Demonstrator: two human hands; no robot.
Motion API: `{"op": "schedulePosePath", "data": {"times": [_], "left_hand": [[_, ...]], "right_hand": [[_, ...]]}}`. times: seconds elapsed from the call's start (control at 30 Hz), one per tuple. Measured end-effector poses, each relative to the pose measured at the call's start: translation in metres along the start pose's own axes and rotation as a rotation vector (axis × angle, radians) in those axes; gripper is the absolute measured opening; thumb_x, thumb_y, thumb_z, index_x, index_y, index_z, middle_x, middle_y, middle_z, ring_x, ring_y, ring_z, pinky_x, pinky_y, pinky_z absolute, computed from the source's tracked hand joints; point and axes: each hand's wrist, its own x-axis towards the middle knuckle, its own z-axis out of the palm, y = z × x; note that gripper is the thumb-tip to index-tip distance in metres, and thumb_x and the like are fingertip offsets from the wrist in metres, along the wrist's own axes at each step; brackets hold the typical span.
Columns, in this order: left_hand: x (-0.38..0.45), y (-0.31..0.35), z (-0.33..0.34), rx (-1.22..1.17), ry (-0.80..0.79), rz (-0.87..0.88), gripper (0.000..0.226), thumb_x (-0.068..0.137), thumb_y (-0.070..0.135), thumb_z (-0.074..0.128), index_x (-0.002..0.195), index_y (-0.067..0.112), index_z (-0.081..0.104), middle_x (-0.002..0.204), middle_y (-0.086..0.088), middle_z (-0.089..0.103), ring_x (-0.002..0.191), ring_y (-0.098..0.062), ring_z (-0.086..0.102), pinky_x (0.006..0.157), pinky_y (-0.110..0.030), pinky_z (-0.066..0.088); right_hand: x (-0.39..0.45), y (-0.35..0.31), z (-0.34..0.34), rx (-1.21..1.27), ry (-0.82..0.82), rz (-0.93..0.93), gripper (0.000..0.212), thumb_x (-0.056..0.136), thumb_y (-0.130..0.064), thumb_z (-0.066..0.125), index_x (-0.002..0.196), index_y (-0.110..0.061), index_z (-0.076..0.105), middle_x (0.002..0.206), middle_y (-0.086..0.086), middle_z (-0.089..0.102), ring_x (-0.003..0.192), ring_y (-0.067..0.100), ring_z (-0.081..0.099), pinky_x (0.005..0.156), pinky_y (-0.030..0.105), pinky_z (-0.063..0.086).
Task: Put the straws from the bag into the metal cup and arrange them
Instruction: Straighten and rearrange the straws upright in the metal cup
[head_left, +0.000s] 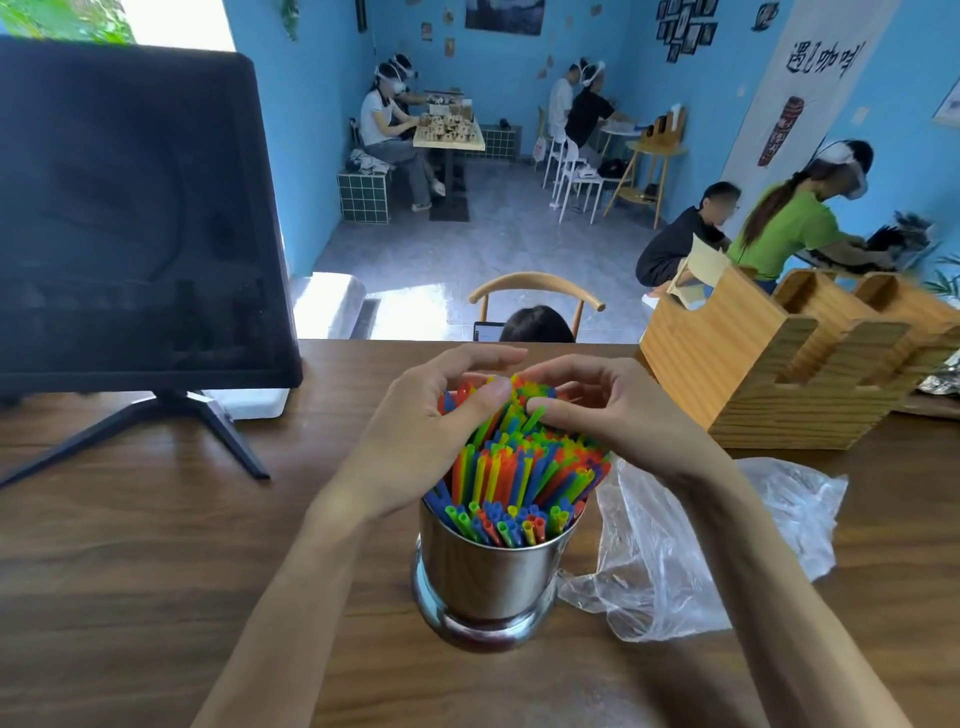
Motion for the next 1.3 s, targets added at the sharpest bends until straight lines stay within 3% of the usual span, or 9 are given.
{"op": "schedulePosePath", "data": {"times": [0.17,0.43,0.57,0.7,0.8,0.9,1.03,1.2,1.3], "left_hand": [[0.005,0.001,0.002,0.057,0.026,0.013,0.023,0.102,0.029,0.058,0.118,0.041,0.069,0.111,0.022,0.072,0.106,0.003,0.066,0.086,-0.019,0.056],[0.002,0.001,0.000,0.111,0.010,0.010,0.024,0.104,0.029,0.055,0.115,0.044,0.068,0.112,0.024,0.070,0.107,0.000,0.066,0.093,-0.034,0.058],[0.003,0.003,-0.002,0.148,0.021,0.055,0.019,0.101,0.036,0.059,0.114,0.040,0.072,0.118,0.019,0.068,0.116,-0.005,0.062,0.100,-0.040,0.054],[0.004,0.010,-0.003,0.236,0.076,0.113,0.031,0.090,0.058,0.055,0.110,0.044,0.073,0.119,0.022,0.065,0.124,-0.008,0.054,0.106,-0.040,0.045],[0.006,0.017,-0.002,0.270,0.132,0.100,0.034,0.082,0.063,0.064,0.107,0.044,0.074,0.111,0.022,0.066,0.121,-0.007,0.053,0.102,-0.038,0.045],[0.010,0.030,-0.002,0.218,0.202,0.117,0.015,0.079,0.046,0.080,0.093,0.047,0.075,0.095,0.023,0.068,0.106,-0.002,0.058,0.090,-0.030,0.047],[0.016,0.049,-0.006,0.116,0.129,0.174,0.023,0.082,0.022,0.083,0.091,0.041,0.074,0.076,0.022,0.073,0.068,0.007,0.063,0.063,-0.012,0.044],[0.019,0.052,0.000,0.024,0.086,0.135,0.036,0.081,0.008,0.083,0.104,0.034,0.074,0.087,0.007,0.080,0.086,-0.007,0.076,0.082,-0.024,0.058],[0.018,0.049,0.003,-0.001,0.097,0.061,0.034,0.078,0.006,0.084,0.099,0.031,0.075,0.083,0.005,0.079,0.083,-0.007,0.076,0.081,-0.020,0.057]], "right_hand": [[0.004,-0.002,-0.002,-0.095,0.050,-0.052,0.012,0.083,-0.027,0.079,0.094,-0.022,0.079,0.090,-0.003,0.079,0.087,0.015,0.076,0.081,0.034,0.063],[0.003,-0.007,0.005,-0.207,0.182,-0.195,0.005,0.080,-0.032,0.082,0.084,-0.032,0.080,0.083,-0.012,0.077,0.079,0.007,0.073,0.070,0.026,0.059],[0.005,-0.020,0.003,-0.142,0.252,-0.296,0.014,0.072,-0.037,0.083,0.076,-0.025,0.077,0.071,-0.008,0.072,0.057,0.002,0.052,0.056,0.016,0.041],[0.009,-0.031,0.003,-0.076,0.220,-0.341,0.015,0.075,-0.029,0.084,0.081,-0.017,0.078,0.080,0.004,0.076,0.070,0.022,0.069,0.067,0.041,0.055],[0.012,-0.038,0.005,-0.087,0.236,-0.410,0.012,0.078,-0.026,0.083,0.086,-0.018,0.079,0.086,0.008,0.078,0.083,0.026,0.075,0.078,0.048,0.060],[0.013,-0.043,0.007,-0.069,0.279,-0.468,0.011,0.079,-0.021,0.084,0.088,-0.015,0.079,0.085,0.005,0.079,0.083,0.020,0.076,0.075,0.039,0.061],[0.014,-0.052,0.015,0.042,0.369,-0.532,0.014,0.078,-0.010,0.085,0.089,-0.013,0.077,0.080,-0.003,0.078,0.077,0.013,0.076,0.072,0.024,0.058],[0.017,-0.048,0.020,0.096,0.430,-0.527,0.016,0.075,-0.005,0.087,0.086,-0.005,0.075,0.081,0.014,0.078,0.076,0.025,0.077,0.070,0.036,0.063],[0.018,-0.041,0.022,0.044,0.456,-0.509,0.016,0.074,-0.013,0.089,0.083,-0.013,0.075,0.081,0.007,0.074,0.073,0.015,0.072,0.067,0.028,0.056]]}}
